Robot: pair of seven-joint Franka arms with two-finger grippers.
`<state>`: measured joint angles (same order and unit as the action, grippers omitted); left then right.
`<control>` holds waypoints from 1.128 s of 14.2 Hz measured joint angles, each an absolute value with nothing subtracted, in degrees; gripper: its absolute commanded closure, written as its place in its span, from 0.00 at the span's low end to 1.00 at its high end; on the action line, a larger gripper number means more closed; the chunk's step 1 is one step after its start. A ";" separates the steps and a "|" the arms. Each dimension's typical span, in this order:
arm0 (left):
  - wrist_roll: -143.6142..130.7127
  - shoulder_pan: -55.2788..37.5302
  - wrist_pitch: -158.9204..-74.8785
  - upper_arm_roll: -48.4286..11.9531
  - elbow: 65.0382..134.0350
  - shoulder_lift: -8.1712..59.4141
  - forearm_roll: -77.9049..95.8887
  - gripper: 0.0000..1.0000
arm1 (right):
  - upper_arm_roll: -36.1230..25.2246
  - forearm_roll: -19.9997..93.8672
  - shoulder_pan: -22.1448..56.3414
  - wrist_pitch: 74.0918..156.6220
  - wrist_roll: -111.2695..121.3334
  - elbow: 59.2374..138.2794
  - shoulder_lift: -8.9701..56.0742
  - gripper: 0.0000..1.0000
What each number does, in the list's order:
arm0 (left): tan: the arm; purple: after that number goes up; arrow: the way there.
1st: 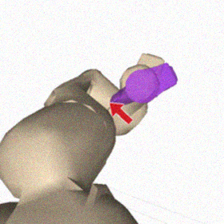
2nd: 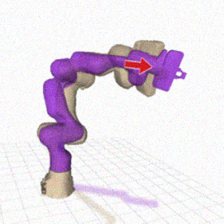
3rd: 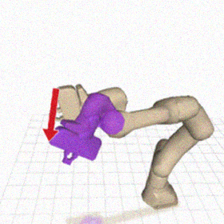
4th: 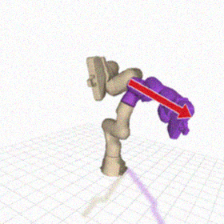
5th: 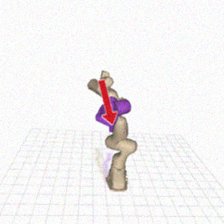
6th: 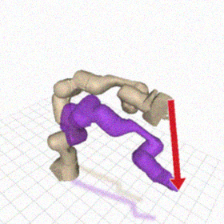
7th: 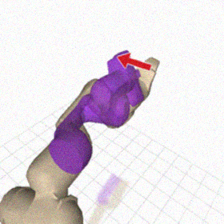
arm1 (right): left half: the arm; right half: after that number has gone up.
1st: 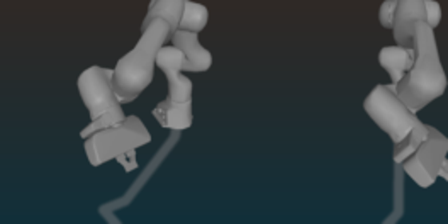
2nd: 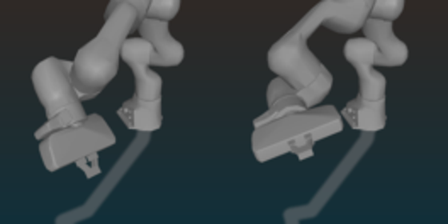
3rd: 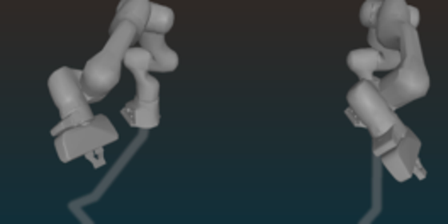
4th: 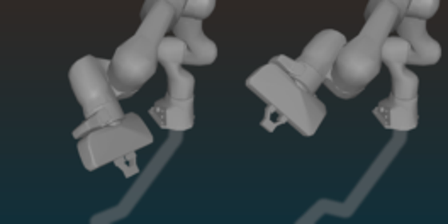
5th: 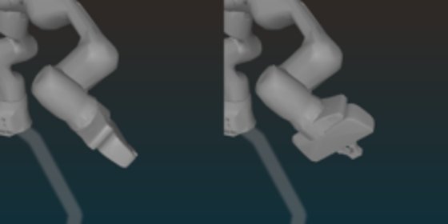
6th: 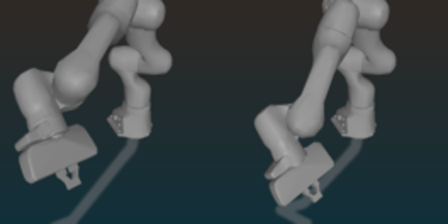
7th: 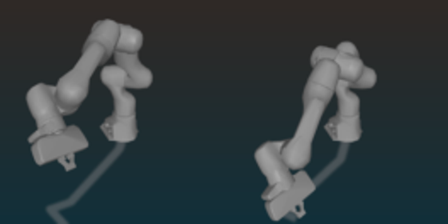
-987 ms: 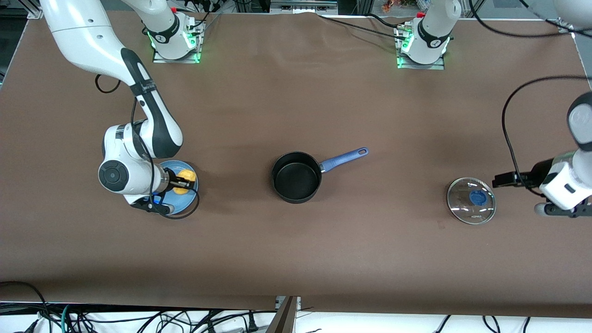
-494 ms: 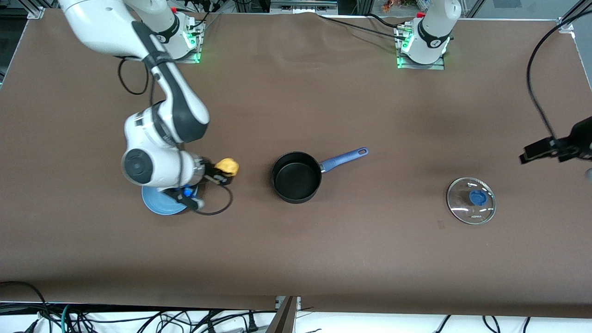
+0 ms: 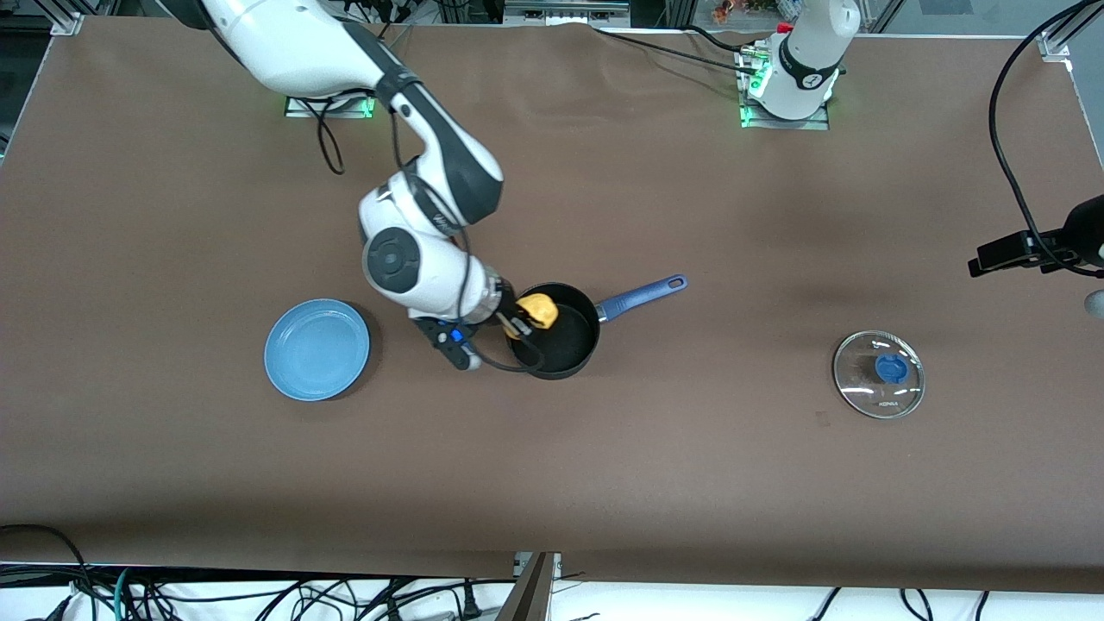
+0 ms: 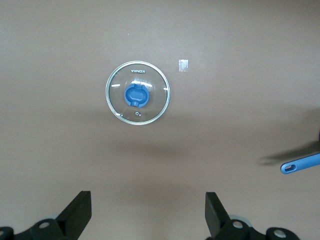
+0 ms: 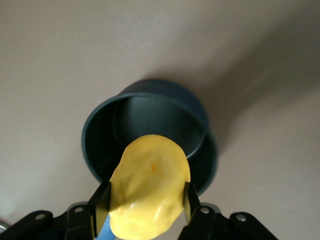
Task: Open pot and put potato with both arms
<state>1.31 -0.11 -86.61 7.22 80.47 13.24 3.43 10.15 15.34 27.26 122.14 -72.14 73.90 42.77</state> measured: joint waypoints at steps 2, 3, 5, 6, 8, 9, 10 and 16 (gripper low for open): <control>1.31 -0.17 -86.61 7.22 80.65 13.39 3.42 0.00 | 10.13 15.34 27.68 122.52 -72.59 73.35 43.62 0.00; 1.31 -0.19 -86.61 7.20 80.68 13.40 3.42 0.00 | 10.02 15.33 27.67 122.55 -72.59 73.27 43.72 0.00; 1.31 -0.26 -86.61 7.19 80.72 13.40 3.42 0.00 | 9.82 14.89 27.63 122.55 -72.56 72.94 43.72 0.00; 1.31 -0.21 -86.61 7.22 80.73 13.41 3.42 0.00 | 9.70 14.24 27.60 122.51 -72.40 72.63 43.71 0.00; 1.31 0.03 -86.61 7.37 80.75 13.45 3.42 0.00 | 9.29 12.65 27.22 122.16 -71.92 72.04 43.46 0.00; 1.31 0.07 -86.62 7.40 80.74 13.46 3.41 0.00 | 8.42 12.33 26.95 121.13 -71.09 71.92 42.83 0.00; 1.31 0.06 -86.63 7.37 80.66 13.46 3.41 0.00 | 7.14 12.27 26.43 118.98 -68.86 71.80 41.81 0.00; 1.33 -0.29 -86.72 7.05 80.25 14.38 3.41 0.00 | -0.99 12.27 22.92 97.67 -44.42 73.33 29.08 0.00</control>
